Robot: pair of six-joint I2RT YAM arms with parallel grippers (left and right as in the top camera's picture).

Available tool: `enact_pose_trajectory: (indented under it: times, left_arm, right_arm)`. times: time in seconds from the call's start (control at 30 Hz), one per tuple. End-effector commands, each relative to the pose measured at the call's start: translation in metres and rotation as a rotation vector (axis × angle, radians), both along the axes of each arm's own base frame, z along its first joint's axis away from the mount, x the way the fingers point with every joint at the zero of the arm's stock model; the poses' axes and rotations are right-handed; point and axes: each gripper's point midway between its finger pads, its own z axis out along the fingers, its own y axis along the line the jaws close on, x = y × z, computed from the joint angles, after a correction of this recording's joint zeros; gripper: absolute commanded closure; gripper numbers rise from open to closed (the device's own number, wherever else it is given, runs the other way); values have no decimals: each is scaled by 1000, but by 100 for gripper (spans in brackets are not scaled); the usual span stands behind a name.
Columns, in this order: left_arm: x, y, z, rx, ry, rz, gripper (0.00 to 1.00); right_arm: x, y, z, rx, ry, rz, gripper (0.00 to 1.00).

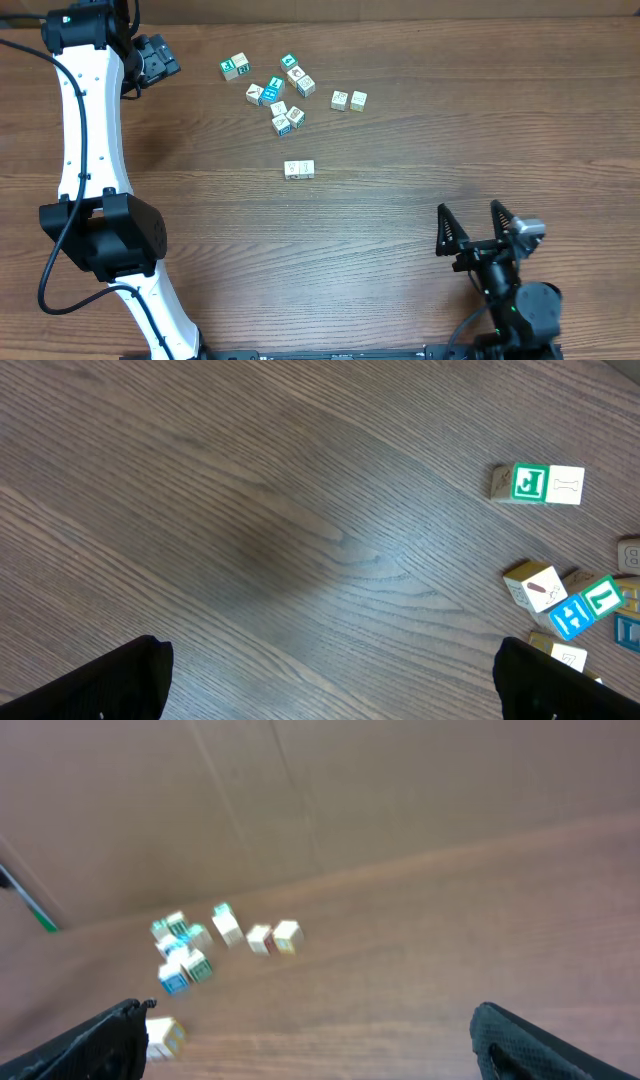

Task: Form a horizontal line
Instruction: 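Raise the right gripper and move it up toward the blocks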

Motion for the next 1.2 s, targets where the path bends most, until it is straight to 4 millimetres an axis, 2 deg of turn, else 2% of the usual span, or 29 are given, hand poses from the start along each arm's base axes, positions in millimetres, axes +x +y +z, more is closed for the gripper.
enact_pose_trajectory:
  times: [0.0, 0.13, 0.27, 0.37, 0.53, 0.73, 0.83, 0.93, 1.17]
  left_arm:
    - [0, 2, 9, 19, -15, -12, 0]
    - [0, 2, 9, 19, -15, -12, 1]
    - [0, 2, 9, 19, -15, -12, 0]
    - [0, 2, 9, 19, -15, -12, 0]
    - [0, 2, 9, 19, -15, -12, 0]
    - [0, 2, 9, 19, -15, -12, 0]
    - [0, 2, 9, 19, -15, -12, 1]
    - [0, 2, 9, 19, -15, -12, 0]
    - [0, 2, 9, 19, -15, -12, 1]
  right_arm:
    - [-12, -2, 57, 20, -104, 0, 0]
    - [-17, -2, 93, 29, -120, 5, 0]
    - [-24, 17, 156, 67, -141, 120, 0]
    - [-28, 29, 190, 65, -108, 190, 0]
    - [-30, 37, 226, 63, 13, 237, 0]
    - [-13, 48, 271, 60, 57, 292, 0]
    - [4, 50, 283, 60, 80, 291, 0]
    - [25, 53, 283, 61, 132, 289, 0]
    - [76, 74, 244, 90, 297, 374, 0]
